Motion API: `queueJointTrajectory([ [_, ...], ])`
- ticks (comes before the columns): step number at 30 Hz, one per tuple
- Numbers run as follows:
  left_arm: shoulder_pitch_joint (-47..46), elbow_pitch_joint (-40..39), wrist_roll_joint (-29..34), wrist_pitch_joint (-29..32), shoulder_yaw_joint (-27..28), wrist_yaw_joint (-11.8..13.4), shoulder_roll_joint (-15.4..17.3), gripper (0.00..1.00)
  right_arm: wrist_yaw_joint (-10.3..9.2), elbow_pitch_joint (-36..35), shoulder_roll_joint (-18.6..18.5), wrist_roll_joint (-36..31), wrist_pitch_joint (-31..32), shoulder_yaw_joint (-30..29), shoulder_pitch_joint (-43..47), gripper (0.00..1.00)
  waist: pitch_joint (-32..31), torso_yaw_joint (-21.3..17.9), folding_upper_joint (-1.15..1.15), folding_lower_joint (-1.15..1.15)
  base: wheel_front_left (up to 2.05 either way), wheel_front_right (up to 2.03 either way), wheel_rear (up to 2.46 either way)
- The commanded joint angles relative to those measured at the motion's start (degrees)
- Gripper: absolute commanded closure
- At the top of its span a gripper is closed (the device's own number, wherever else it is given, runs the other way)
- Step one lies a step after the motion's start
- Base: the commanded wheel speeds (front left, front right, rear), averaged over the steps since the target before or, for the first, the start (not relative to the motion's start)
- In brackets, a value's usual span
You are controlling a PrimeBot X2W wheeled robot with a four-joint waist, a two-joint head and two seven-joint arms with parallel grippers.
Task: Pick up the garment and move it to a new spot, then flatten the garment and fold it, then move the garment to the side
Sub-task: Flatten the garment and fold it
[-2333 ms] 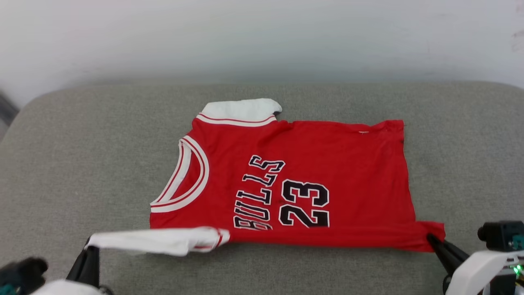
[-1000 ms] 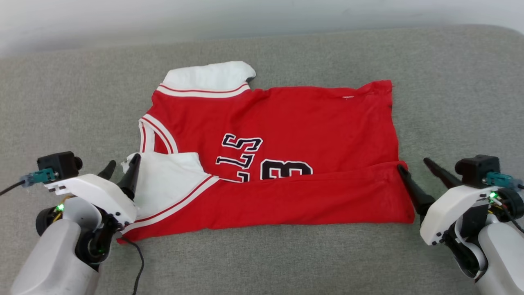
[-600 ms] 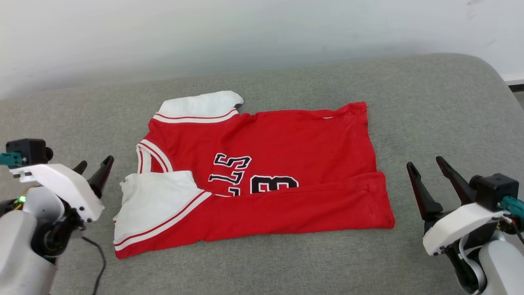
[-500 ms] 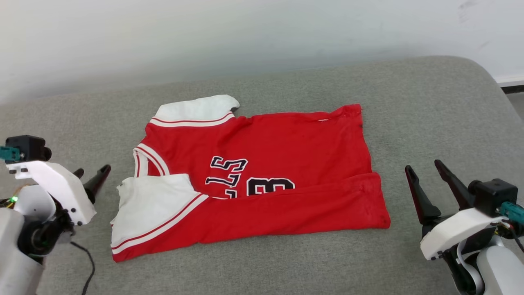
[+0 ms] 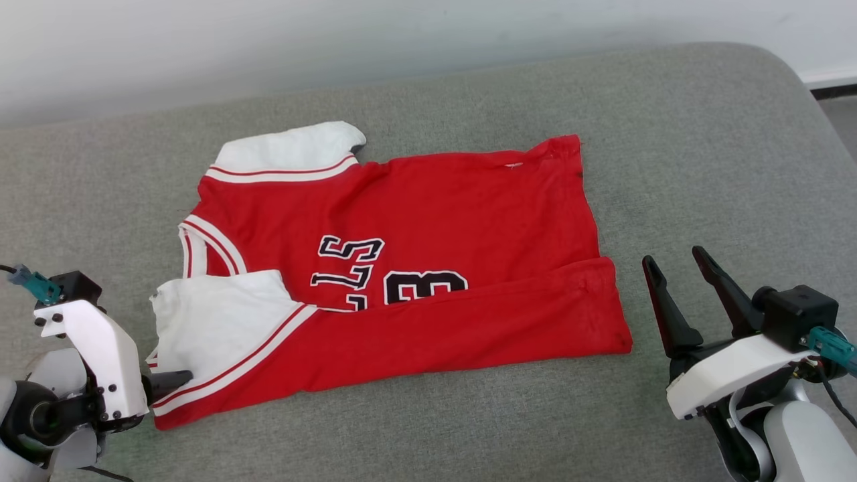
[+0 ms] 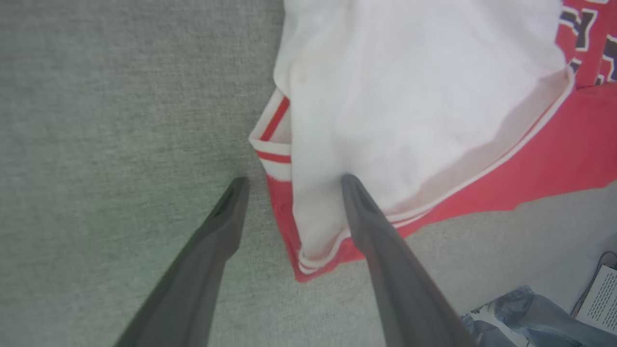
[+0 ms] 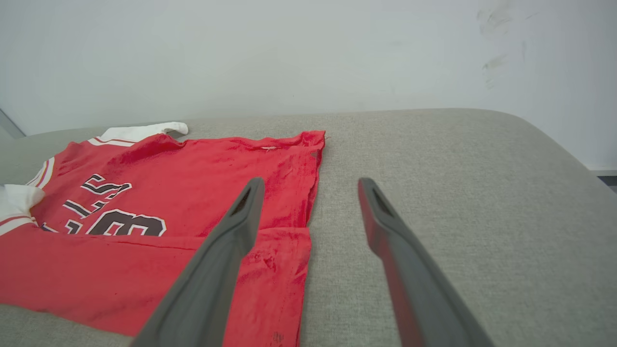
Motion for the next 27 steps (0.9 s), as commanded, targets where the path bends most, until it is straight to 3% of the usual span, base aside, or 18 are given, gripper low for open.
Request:
queueJointTrajectory([
  [1,0.91,-0.06,-0.10,0.39,-0.31,0.03,-0.39,0.00,-0.04,-0.23,0.26,0.06,0.10,-0.06,-0.25,0.00,0.77,-0.31,0.00,0.00,0.00,0.00,0.00],
  [5,2.65,0.51,-0.80,-0.58,-0.73,1.07,-2.81,0.00,-0.04,-0.26,0.15,0.47,0.48,-0.11,-1.14,0.00,2.07,-0.23,0.00,0.00,0.00,0.00,0.00],
  [6,2.86,0.88,-1.02,-0.93,-0.87,1.21,-3.66,0.23,-0.04,-0.36,-0.01,0.59,0.68,-0.08,-1.31,0.00,2.25,-0.13,0.00,0.00,0.00,0.00,0.00],
  [7,3.05,1.25,-1.44,-1.33,-0.92,1.17,-4.70,0.53,-0.04,-0.34,-0.10,1.08,1.14,-0.02,-1.36,0.00,2.33,-0.01,0.00,0.00,0.00,0.00,0.00],
  [9,3.06,1.50,-1.82,-2.61,-1.14,-0.03,-6.48,0.94,-0.04,-0.21,-0.45,2.38,2.49,0.17,-1.37,0.00,2.36,0.32,0.00,0.00,0.00,0.00,0.00],
  [10,2.88,1.64,-1.71,-3.60,-1.12,-0.40,-7.20,1.00,-0.04,-0.22,-0.86,2.78,3.31,-0.02,-1.51,0.00,2.31,0.58,0.00,0.00,0.00,0.00,0.00],
  [17,0.45,3.13,1.55,-8.57,-1.94,-3.18,-7.82,1.00,-0.04,0.66,-4.14,7.00,12.63,-0.32,-2.45,0.00,0.99,3.25,0.00,0.00,0.00,0.00,0.00],
  [27,-5.49,-2.67,8.21,-16.11,-2.93,-5.33,-7.91,1.00,-0.04,3.01,-9.69,15.12,38.21,-0.64,-5.23,0.00,1.55,8.32,0.00,0.00,0.00,0.00,0.00],
])
